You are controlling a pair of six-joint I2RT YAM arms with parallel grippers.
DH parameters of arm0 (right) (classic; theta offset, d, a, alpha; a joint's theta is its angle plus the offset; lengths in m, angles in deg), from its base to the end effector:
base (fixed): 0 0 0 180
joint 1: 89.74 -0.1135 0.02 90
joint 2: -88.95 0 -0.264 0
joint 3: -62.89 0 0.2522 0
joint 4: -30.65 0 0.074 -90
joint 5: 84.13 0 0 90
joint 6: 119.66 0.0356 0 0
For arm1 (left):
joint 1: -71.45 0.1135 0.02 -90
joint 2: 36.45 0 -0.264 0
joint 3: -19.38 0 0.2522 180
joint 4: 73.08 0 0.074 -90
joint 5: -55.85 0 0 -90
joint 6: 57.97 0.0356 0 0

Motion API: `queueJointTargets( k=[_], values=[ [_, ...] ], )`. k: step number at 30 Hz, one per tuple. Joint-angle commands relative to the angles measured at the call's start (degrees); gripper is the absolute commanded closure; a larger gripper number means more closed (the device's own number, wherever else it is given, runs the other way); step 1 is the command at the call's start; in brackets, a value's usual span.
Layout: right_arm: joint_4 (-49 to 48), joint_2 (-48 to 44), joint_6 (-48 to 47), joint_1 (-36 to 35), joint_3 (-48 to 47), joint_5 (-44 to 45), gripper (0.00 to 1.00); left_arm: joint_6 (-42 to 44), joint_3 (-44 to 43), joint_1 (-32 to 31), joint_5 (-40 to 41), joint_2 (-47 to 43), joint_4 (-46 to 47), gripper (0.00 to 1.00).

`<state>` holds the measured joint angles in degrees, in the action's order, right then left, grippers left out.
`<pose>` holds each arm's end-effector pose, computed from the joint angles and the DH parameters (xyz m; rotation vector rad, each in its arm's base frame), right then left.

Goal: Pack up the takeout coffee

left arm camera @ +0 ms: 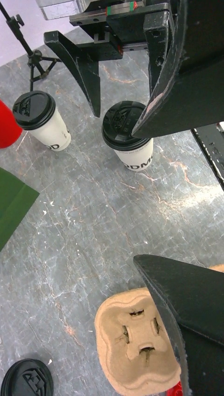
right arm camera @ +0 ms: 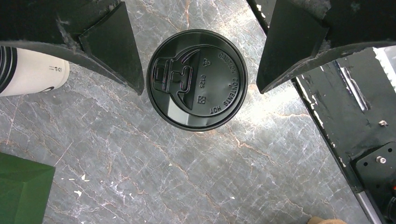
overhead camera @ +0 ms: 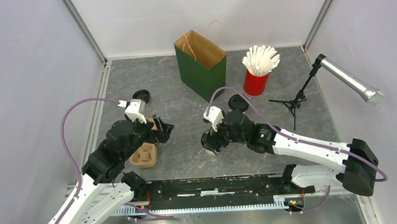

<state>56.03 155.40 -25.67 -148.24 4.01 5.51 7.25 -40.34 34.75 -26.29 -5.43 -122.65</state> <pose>0.1338 0.2188 0.2627 -1.0180 1.9679 0.6306 0.0968 -0.0661 0.3317 0.1120 1.9727 -0.5785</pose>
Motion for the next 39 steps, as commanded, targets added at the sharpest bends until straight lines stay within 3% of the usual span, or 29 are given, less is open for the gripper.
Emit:
queueJointTargets(
  k=[1, 11, 21, 25, 28, 33, 39],
  values=[
    [0.12, 2.03, -0.91, -0.86, -3.33, 1.02, 0.02, 3.25, -0.15, 0.08, 1.17, -0.41, -0.64, 0.00],
    [1.75, 6.22, -0.90, -1.79, -3.74, 4.72, 0.02, 3.42, -0.14, 0.10, 1.50, -0.59, -1.58, 0.00],
    [5.47, 2.17, 0.53, -1.82, -2.26, 11.14, 0.21, 3.33, -0.05, 0.14, 1.77, -0.37, -1.71, 0.00],
    [7.94, -1.55, 2.85, -1.38, -0.13, 15.60, 0.22, 3.33, -0.08, 0.12, 1.76, -0.32, -1.71, 0.00],
    [11.50, -5.30, 4.70, 1.36, 1.82, 18.78, 0.20, 3.27, 0.14, 0.15, 1.55, -0.39, -1.67, 0.00],
    [14.71, -12.88, 4.77, 11.76, 6.75, 20.50, 0.19, 3.18, 0.18, 0.14, 1.02, -0.03, -1.63, 0.00],
    [14.02, -13.77, 0.76, 22.07, 7.40, 21.78, 0.17, 3.19, 0.12, 0.14, 0.60, 0.70, -1.67, 0.00]
  ],
)
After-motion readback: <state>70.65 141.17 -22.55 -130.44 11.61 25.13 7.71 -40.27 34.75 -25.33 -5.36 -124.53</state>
